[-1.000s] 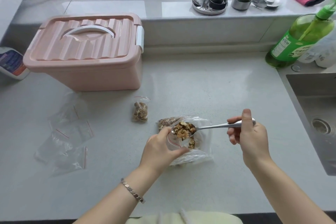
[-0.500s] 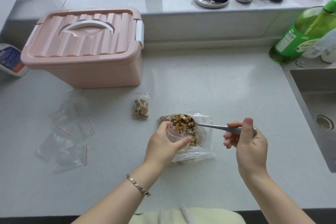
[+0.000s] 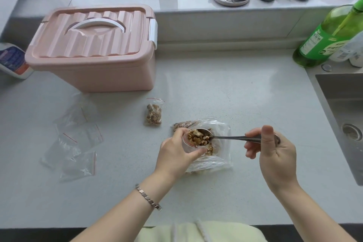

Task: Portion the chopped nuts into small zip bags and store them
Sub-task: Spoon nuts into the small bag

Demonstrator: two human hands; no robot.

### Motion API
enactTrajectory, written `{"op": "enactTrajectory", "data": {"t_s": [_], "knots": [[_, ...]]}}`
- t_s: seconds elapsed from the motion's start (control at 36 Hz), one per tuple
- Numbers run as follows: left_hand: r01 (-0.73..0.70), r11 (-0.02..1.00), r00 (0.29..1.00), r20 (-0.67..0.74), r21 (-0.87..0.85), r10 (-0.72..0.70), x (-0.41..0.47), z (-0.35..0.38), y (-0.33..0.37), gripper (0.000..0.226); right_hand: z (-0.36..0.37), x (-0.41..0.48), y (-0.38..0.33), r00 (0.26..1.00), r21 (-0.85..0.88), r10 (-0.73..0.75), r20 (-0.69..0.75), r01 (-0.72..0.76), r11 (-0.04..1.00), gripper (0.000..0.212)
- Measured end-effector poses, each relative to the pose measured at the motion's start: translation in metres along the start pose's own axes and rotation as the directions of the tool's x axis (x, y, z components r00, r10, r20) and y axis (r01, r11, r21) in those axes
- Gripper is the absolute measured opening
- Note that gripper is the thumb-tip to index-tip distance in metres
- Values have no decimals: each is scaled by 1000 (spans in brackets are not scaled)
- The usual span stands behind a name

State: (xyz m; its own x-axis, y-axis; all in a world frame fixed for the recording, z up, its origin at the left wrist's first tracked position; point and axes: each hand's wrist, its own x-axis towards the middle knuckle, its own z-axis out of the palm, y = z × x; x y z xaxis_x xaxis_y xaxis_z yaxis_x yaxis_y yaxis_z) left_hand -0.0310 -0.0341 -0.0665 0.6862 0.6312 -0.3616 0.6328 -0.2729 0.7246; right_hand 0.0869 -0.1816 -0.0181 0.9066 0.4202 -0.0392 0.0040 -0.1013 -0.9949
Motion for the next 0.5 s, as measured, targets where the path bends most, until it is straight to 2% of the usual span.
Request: {"op": "enactTrajectory", "data": {"t_s": [0.19, 0.28, 0.33, 0.42, 0.5], "knots": [[-70, 997, 997, 12, 45, 70, 3, 1, -5, 49, 6, 9, -9, 986, -67, -88, 141, 98, 993, 49], [-91, 994, 996, 29, 55, 90, 5, 3, -7, 53, 11, 11, -13, 971, -117, -131, 199, 157, 981, 51], [-88, 995, 996, 36, 50, 86, 6, 4, -10, 55, 14, 11, -15, 938, -176, -214, 272, 267, 947, 49], [-70, 997, 997, 44, 25, 69, 7, 6, -16, 54, 15, 10, -18, 848, -240, -340, 407, 458, 856, 52], [-60, 998, 996, 61, 6, 60, 7, 7, -21, 53, 14, 7, -23, 777, -259, -439, 452, 585, 769, 55]]}}
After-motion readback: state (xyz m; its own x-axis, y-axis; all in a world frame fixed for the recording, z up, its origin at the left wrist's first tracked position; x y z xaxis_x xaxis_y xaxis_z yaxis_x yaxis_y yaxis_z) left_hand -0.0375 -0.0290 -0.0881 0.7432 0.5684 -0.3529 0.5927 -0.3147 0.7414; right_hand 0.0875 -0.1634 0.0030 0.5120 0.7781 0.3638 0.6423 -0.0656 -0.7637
